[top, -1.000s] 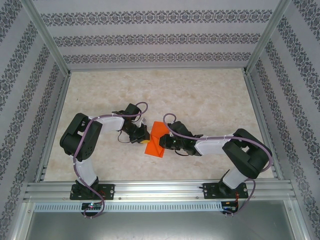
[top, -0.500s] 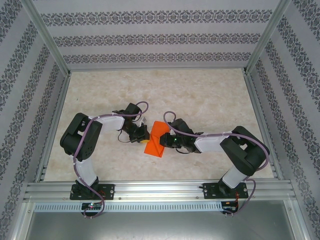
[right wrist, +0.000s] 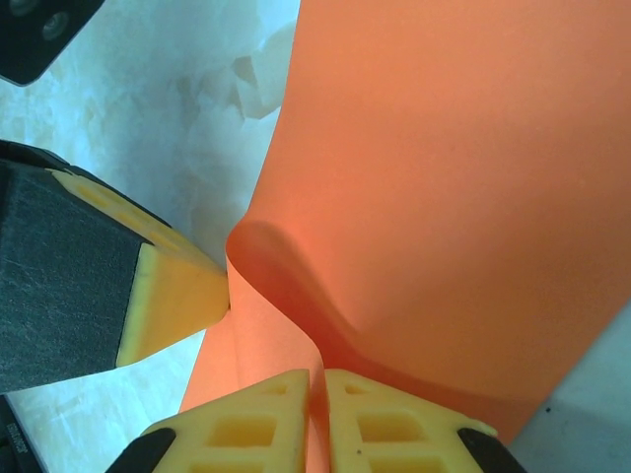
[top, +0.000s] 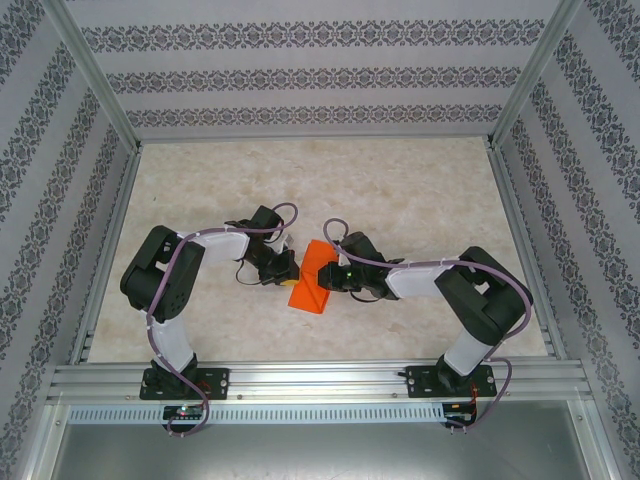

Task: Fold a paper plane with a square sheet of paper (pick it up from the middle)
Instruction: Fold the triangle a second time at the center of the table.

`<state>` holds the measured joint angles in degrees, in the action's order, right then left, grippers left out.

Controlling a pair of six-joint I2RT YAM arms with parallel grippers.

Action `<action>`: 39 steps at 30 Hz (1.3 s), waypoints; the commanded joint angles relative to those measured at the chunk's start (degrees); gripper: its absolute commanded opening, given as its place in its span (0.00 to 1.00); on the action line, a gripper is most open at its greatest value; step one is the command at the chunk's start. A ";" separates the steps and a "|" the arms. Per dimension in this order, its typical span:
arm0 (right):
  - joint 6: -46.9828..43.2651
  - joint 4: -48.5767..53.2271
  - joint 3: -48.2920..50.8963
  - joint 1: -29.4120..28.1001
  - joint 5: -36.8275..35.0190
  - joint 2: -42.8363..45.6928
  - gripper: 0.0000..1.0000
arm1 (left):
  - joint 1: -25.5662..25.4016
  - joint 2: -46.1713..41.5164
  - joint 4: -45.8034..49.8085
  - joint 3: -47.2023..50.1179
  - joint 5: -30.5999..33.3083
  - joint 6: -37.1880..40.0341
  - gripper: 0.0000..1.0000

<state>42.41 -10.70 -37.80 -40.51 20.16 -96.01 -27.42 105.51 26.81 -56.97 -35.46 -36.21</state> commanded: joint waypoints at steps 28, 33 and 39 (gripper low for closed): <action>0.02 -2.34 1.77 -1.65 1.87 4.20 0.17 | -0.40 -6.61 -6.01 1.25 0.40 -12.71 0.63; 0.16 -3.17 2.03 -2.14 2.10 4.42 0.17 | -0.38 -4.61 -7.62 1.18 -1.29 -14.99 0.64; 0.13 -3.89 2.21 -3.23 2.25 5.37 0.19 | -0.56 -2.80 -7.88 0.46 -1.98 -15.78 0.61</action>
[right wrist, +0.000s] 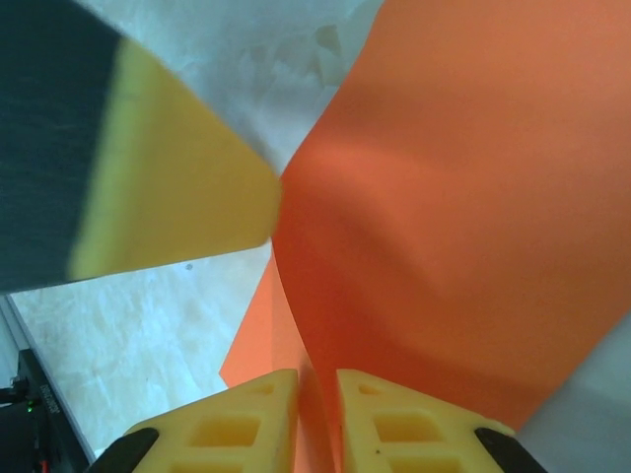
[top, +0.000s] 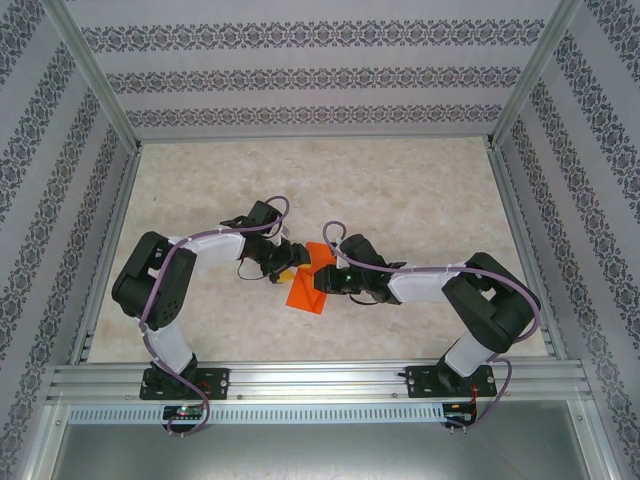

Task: Fold a paper plane with a square sheet of paper (pick it up from the middle)
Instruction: Fold the triangle a second time at the center of the table.

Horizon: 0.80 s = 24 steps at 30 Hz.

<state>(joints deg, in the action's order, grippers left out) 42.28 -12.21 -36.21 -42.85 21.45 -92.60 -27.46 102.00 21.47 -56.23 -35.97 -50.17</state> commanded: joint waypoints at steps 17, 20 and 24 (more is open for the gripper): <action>-1.44 3.11 2.88 -7.77 -8.60 12.01 0.46 | -2.18 4.50 -0.88 -4.58 -3.41 -0.20 0.47; -1.67 4.72 3.38 -9.86 -12.75 15.51 0.52 | -2.27 4.32 -0.56 -4.59 -3.50 0.33 0.42; -4.44 5.53 5.90 -14.67 -25.86 20.49 0.56 | -2.42 4.27 0.21 -5.16 -3.82 0.84 0.37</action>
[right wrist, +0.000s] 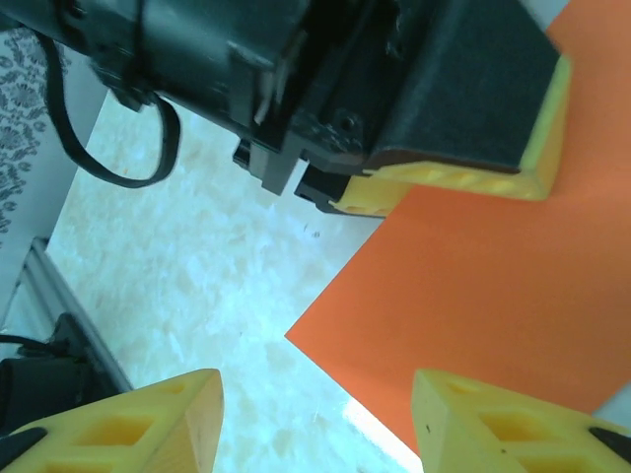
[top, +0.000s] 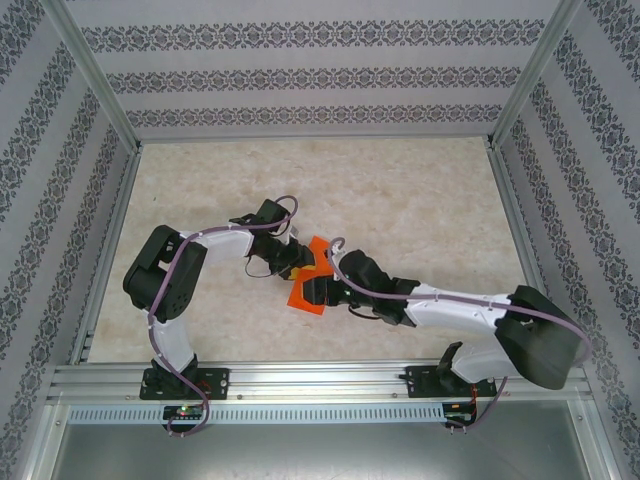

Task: Fold a paper plane with a square sheet of paper (pick it up from the middle)
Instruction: Fold the triangle a second time at the center of the table.

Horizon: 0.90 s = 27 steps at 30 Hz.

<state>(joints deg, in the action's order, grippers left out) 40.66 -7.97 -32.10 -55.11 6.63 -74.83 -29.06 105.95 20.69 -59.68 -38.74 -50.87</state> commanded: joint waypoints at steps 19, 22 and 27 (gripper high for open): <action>-19.61 12.67 -14.08 -26.45 -56.07 -17.12 0.73 | -1.29 -0.98 2.69 -3.66 -3.91 1.98 0.35; -17.82 14.25 -15.16 -26.45 -57.77 -19.63 0.72 | -1.33 -0.95 2.95 -3.83 -4.05 2.08 0.35; -16.84 14.64 -16.83 -26.36 -58.93 -22.58 0.68 | -1.37 -0.83 3.04 -3.78 -4.13 2.09 0.35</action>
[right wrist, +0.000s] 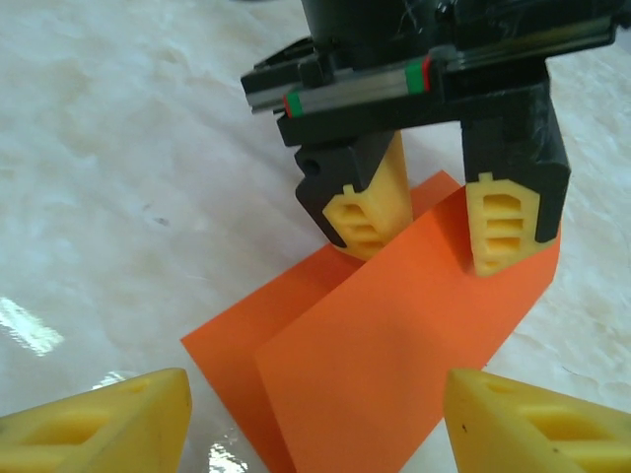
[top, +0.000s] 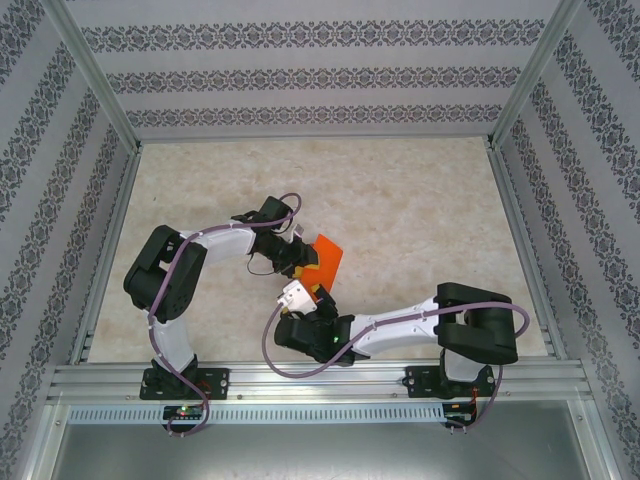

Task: Fold a paper plane with a square sheet of paper (pick it up from the middle)
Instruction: Fold the triangle a second time at the center of the table.

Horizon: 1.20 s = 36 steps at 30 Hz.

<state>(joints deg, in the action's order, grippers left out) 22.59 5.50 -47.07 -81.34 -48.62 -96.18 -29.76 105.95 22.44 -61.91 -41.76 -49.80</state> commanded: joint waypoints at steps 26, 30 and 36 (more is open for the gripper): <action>3.90 -3.75 3.64 5.66 8.63 4.70 0.03 | -0.76 -1.96 5.13 -2.80 2.14 2.90 0.36; 4.85 -5.44 4.81 7.10 12.78 5.19 0.00 | -0.78 -3.02 6.96 -3.23 4.90 3.80 0.38; 6.34 -10.26 8.36 9.71 19.05 7.74 0.00 | -0.67 -5.50 10.17 -3.23 10.68 5.03 0.46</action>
<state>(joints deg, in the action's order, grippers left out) 27.35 -0.54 -40.36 -72.95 -34.65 -90.83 -29.78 103.44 29.56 -63.72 -35.18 -46.57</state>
